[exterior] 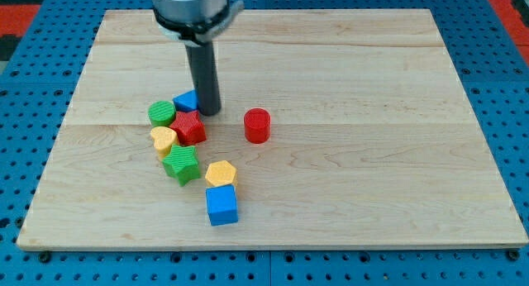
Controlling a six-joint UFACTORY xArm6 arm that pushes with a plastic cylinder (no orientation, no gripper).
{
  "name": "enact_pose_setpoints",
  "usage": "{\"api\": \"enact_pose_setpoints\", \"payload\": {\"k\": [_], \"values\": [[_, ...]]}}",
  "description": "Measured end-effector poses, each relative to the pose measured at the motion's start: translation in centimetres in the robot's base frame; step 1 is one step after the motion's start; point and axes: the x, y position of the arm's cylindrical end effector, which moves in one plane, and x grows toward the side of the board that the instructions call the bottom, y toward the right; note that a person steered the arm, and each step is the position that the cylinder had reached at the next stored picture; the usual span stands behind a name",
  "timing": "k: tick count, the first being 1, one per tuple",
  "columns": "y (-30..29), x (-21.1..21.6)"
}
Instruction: Move the red blocks towards the blue triangle
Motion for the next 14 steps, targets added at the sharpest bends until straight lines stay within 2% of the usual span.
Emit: {"api": "enact_pose_setpoints", "payload": {"k": [2,3,4,5,6,7,8,9,11,12,13,14], "values": [[2.5,1.6],[-5.2,1.1],[-10.8,-1.1],[-4.9,-4.7],[4.4,-3.6],[14.9,0.5],[12.5,5.0],[6.1,7.2],[-0.3,-0.5],[0.7,-3.3],[-1.2,-5.0],[4.6,-3.3]]}}
